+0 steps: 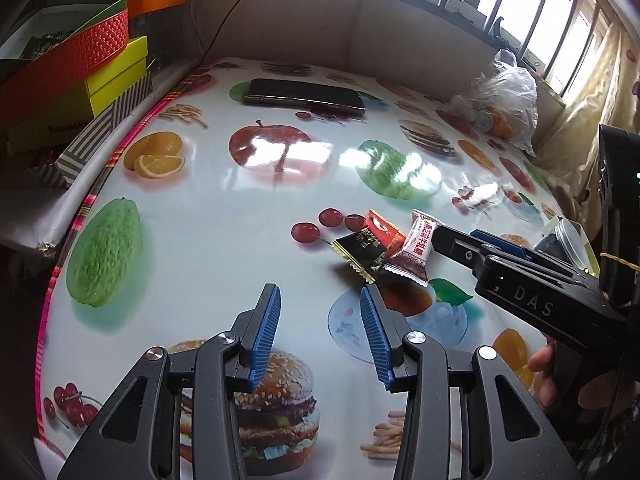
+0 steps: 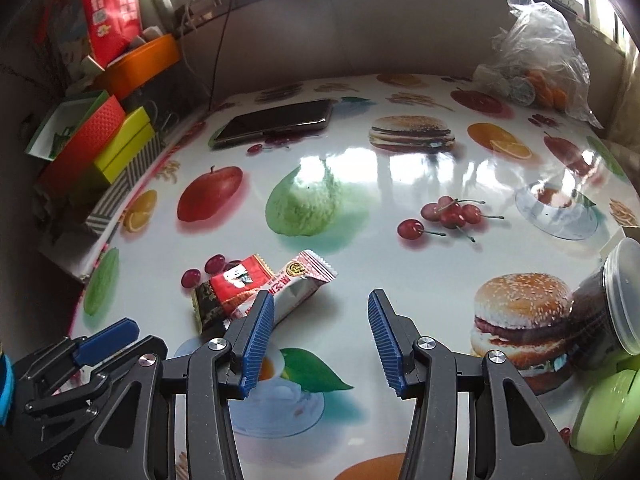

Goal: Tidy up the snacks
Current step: 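Grasp the second white milk-candy bar with the right gripper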

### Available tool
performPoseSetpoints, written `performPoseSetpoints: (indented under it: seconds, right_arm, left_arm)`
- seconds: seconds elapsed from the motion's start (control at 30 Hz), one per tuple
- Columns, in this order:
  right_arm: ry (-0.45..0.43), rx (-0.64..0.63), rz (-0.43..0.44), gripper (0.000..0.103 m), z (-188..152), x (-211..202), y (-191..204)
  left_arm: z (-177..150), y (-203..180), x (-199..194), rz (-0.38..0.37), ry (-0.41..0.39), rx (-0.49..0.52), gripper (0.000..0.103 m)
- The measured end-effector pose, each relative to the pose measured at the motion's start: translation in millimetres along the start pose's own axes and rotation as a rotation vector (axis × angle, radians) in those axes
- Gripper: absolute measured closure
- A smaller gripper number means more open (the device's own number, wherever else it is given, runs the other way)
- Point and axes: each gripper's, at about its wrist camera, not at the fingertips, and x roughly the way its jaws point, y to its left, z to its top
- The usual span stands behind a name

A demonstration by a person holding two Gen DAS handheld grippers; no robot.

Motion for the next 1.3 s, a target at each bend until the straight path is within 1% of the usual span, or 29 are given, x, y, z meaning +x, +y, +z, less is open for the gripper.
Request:
performPoseSetpoints:
  seconds: [0.13, 0.23, 0.33, 0.57, 0.67, 0.8, 0.87, 0.93, 1.07, 1.1, 1.13, 1.17, 1.2, 1.23, 1.27, 1.3]
  right_arm:
    - [-0.006, 0.026, 0.024, 0.055, 4.6, 4.7, 2.0]
    - [0.015, 0.017, 0.004, 0.054, 6.0, 13.5, 5.7]
    - [0.02, 0.017, 0.011, 0.054, 6.0, 17.2, 7.8]
    - [0.028, -0.031, -0.013, 0.053, 6.2, 14.7, 10.4]
    - [0.022, -0.035, -0.06, 0.053, 6.0, 10.4, 8.3]
    - [0.037, -0.024, -0.034, 0.053, 7.5, 16.2, 9.8]
    - [0.049, -0.043, -0.057, 0.053, 5.5, 21.4, 11.5]
    - [0.042, -0.066, -0.087, 0.053, 3.5, 21.4, 11.1]
    - [0.045, -0.056, -0.071, 0.054, 3.7, 19.2, 4.1]
    - [0.043, -0.057, -0.072, 0.055, 3.2, 18.6, 2.6]
    - [0.039, -0.06, -0.078, 0.059, 2.3, 17.7, 0.8]
    - [0.034, -0.065, -0.085, 0.065, 1.4, 16.7, -0.2]
    - [0.03, -0.069, -0.092, 0.068, 0.6, 15.7, -1.3]
    - [0.027, -0.072, -0.097, 0.074, 0.3, 15.2, -2.3]
    - [0.024, -0.074, -0.101, 0.079, -0.3, 14.4, -3.8]
    - [0.022, -0.072, -0.105, 0.082, -1.1, 13.2, -6.3]
  left_arm:
    - [2.8, 1.3, 3.1, -0.002, 0.004, 0.0, 0.06]
    - [4.9, 1.0, 6.2, -0.003, 0.01, 0.003, 0.06]
    - [5.7, 0.5, 8.0, -0.003, 0.013, 0.005, 0.06]
    - [10.0, -0.5, 11.0, 0.003, 0.013, 0.016, 0.06]
    - [11.8, -1.8, 11.4, 0.0, 0.01, 0.022, 0.06]
    - [12.5, -1.6, 13.1, 0.002, 0.015, 0.019, 0.06]
    - [12.5, -1.8, 13.3, -0.001, 0.016, 0.021, 0.06]
    - [13.5, -2.0, 14.1, 0.003, 0.014, 0.024, 0.06]
    - [16.7, -6.4, 16.7, -0.008, 0.012, 0.039, 0.06]
    - [17.7, -8.4, 17.6, -0.013, 0.012, 0.049, 0.06]
    - [18.5, -10.7, 19.3, -0.019, 0.016, 0.061, 0.059]
    - [19.4, -12.5, 21.7, -0.021, 0.024, 0.07, 0.055]
    - [20.3, -14.0, 23.6, -0.02, 0.027, 0.077, 0.052]
    - [21.3, -15.9, 25.8, -0.02, 0.031, 0.087, 0.051]
    - [22.4, -17.8, 27.6, -0.019, 0.032, 0.096, 0.05]
    - [23.7, -19.2, 28.7, -0.021, 0.03, 0.104, 0.05]
